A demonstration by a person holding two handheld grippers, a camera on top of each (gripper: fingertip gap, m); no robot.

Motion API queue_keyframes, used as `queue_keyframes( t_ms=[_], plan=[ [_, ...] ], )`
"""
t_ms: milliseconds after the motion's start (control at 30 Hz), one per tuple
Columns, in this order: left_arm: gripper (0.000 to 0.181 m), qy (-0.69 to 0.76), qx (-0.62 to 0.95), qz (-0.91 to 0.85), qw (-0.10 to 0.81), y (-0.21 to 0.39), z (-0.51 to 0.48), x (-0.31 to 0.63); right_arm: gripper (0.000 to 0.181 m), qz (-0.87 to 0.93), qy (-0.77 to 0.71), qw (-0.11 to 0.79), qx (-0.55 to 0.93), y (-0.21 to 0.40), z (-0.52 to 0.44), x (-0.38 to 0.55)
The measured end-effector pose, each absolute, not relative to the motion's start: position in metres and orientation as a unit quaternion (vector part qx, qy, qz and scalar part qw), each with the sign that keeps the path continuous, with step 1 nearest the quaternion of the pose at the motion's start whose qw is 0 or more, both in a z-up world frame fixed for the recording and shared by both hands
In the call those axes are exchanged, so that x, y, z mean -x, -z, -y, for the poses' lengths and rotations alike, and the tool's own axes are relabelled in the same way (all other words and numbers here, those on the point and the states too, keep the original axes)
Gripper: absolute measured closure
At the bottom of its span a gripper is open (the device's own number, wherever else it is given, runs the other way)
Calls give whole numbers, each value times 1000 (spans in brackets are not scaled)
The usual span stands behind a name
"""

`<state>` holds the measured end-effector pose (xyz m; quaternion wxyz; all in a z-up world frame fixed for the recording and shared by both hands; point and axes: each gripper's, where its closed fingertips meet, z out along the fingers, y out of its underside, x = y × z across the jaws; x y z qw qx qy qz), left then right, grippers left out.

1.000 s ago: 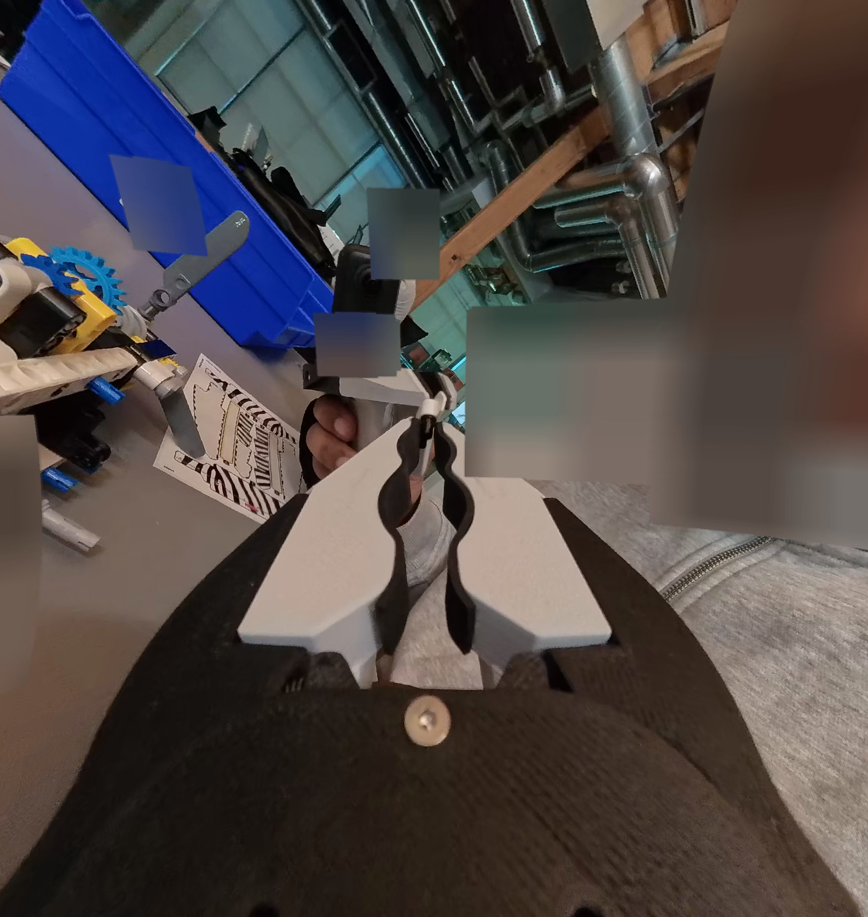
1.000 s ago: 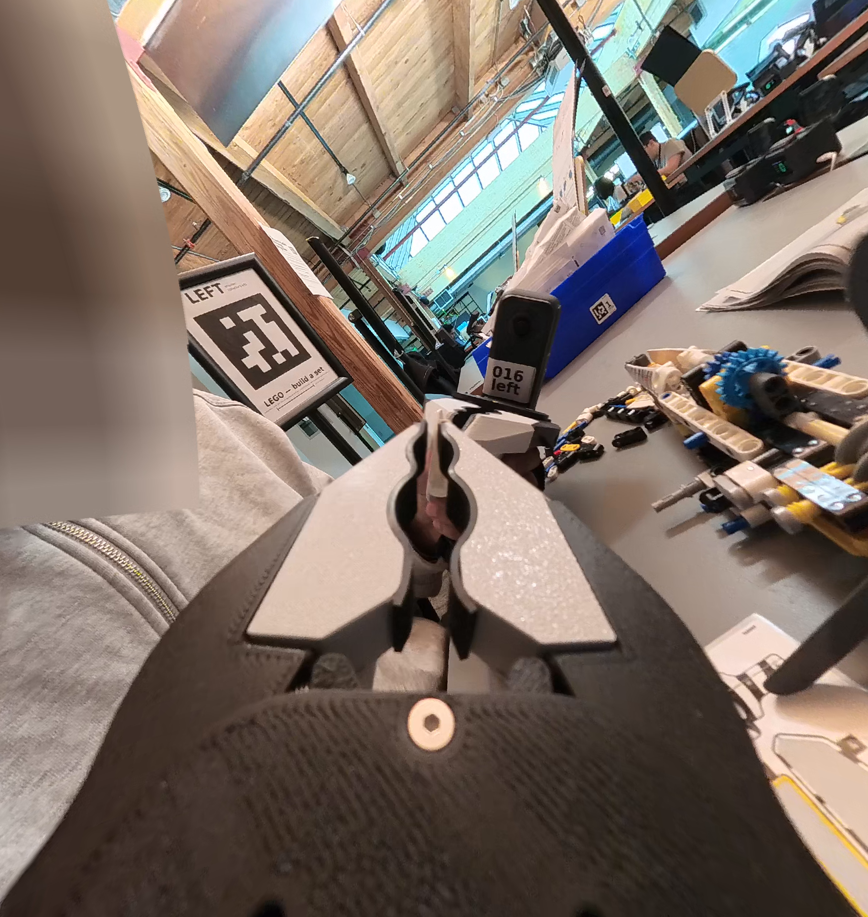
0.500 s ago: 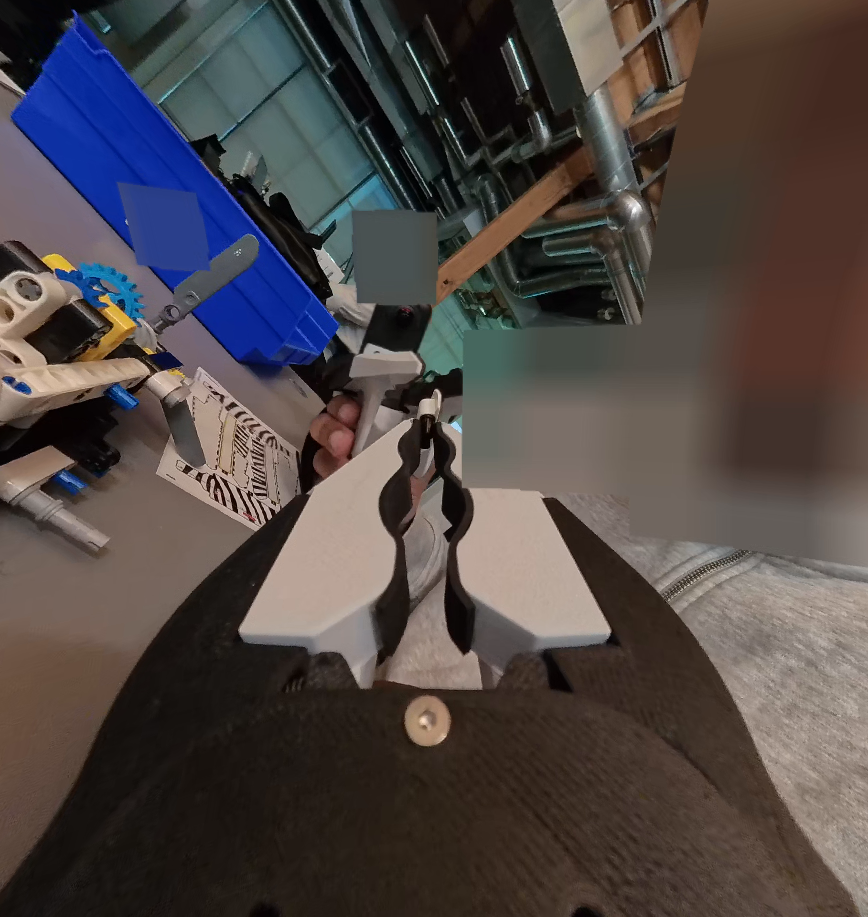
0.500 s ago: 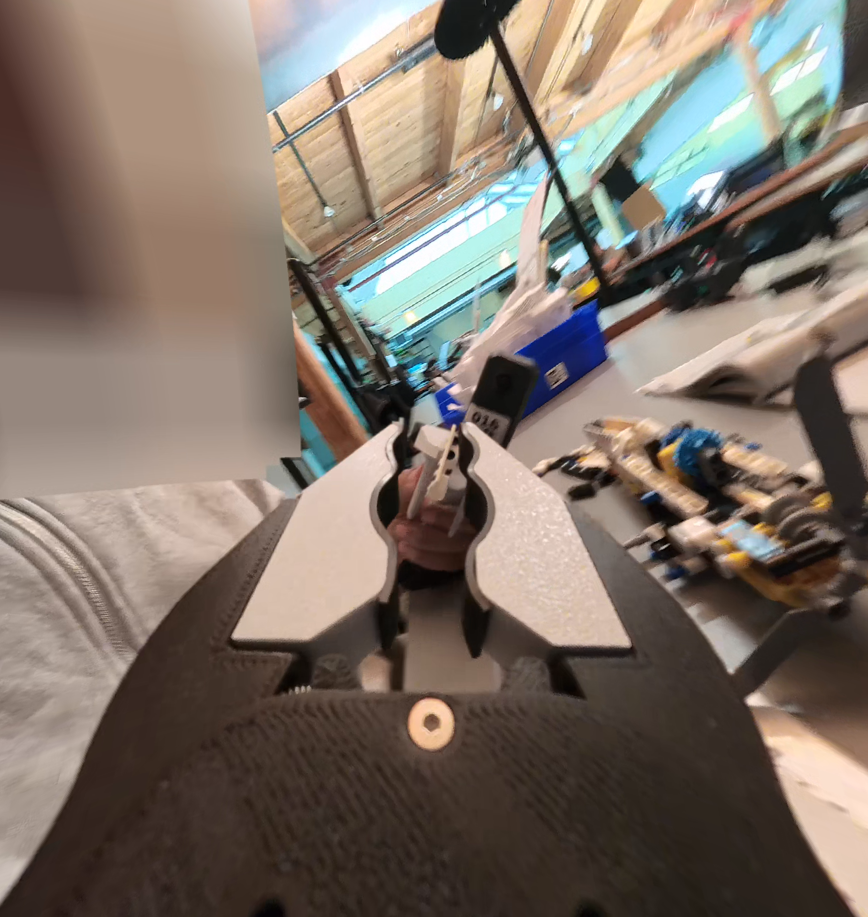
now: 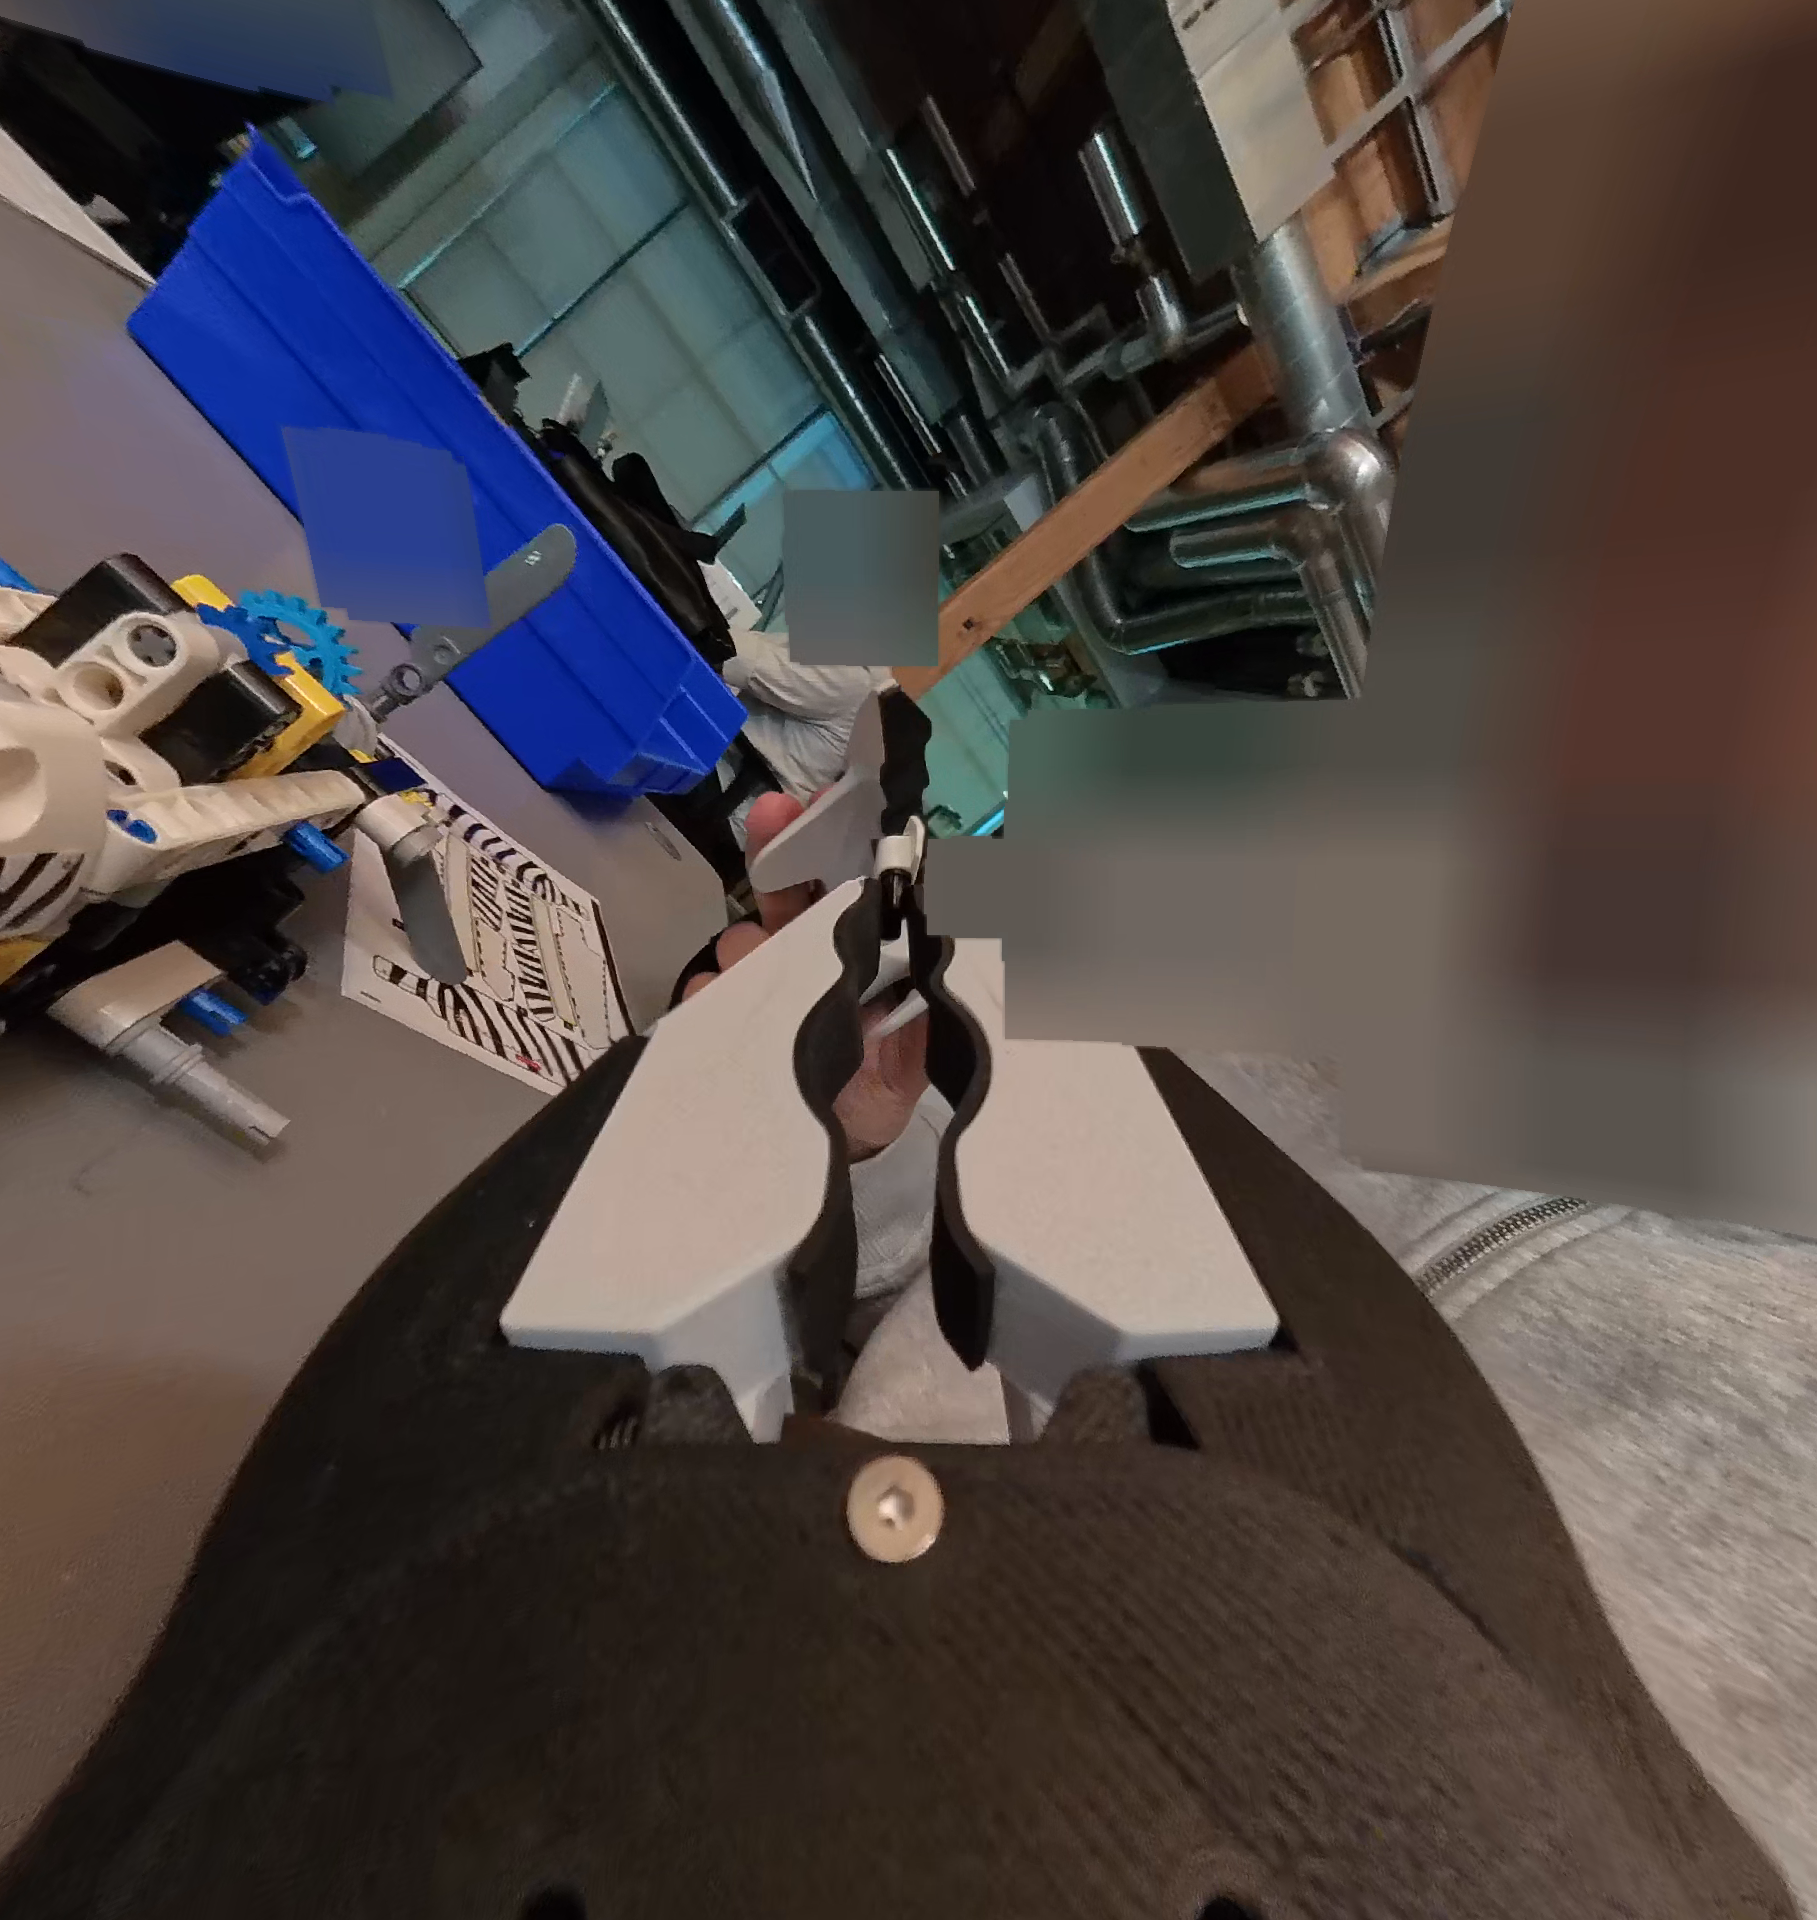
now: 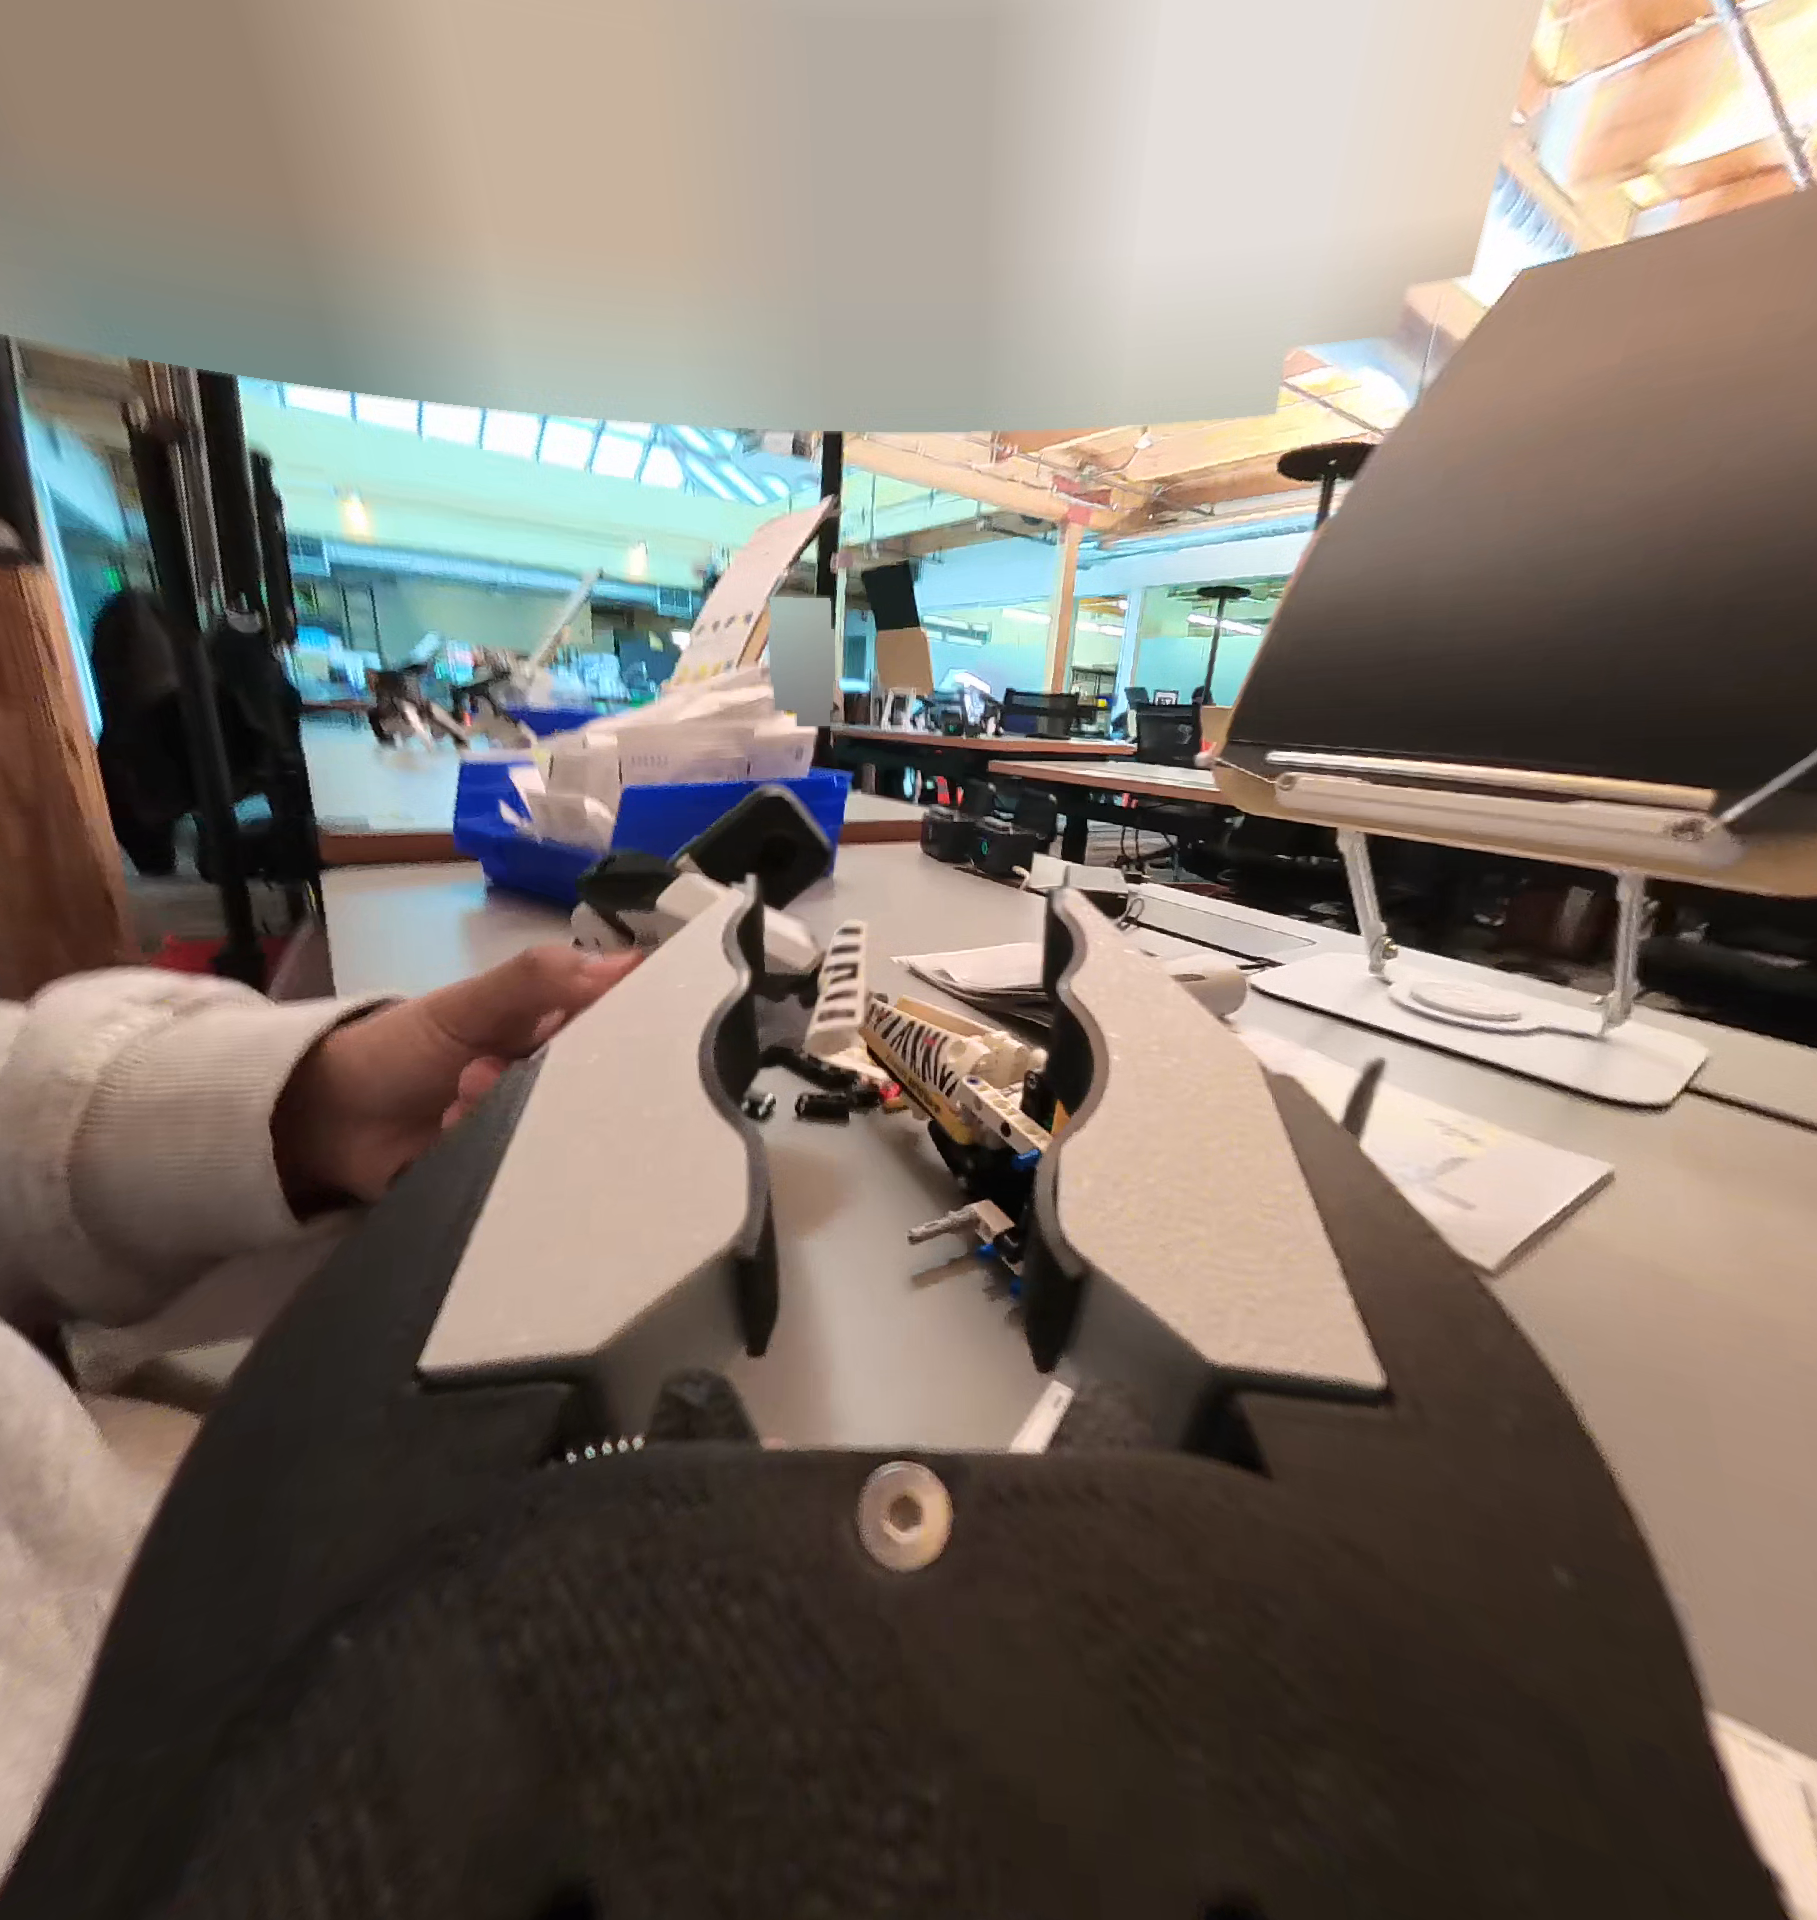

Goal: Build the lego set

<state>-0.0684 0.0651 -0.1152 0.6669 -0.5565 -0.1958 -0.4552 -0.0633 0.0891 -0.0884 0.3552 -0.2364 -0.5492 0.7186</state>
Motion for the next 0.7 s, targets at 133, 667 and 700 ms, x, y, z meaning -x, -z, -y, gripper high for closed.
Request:
queue_keyframes(
  t_ms=[133,667,700],
  plan=[
    [181,439,562,198,673,116,-65,70,133,514,-752,325,255,82,-102,64],
    [181,319,606,132,717,111,-66,58,127,486,-730,393,278,75,-116,68],
    [181,313,606,131,719,110,-66,58,127,486,-720,400,292,77,-118,72]
  ],
)
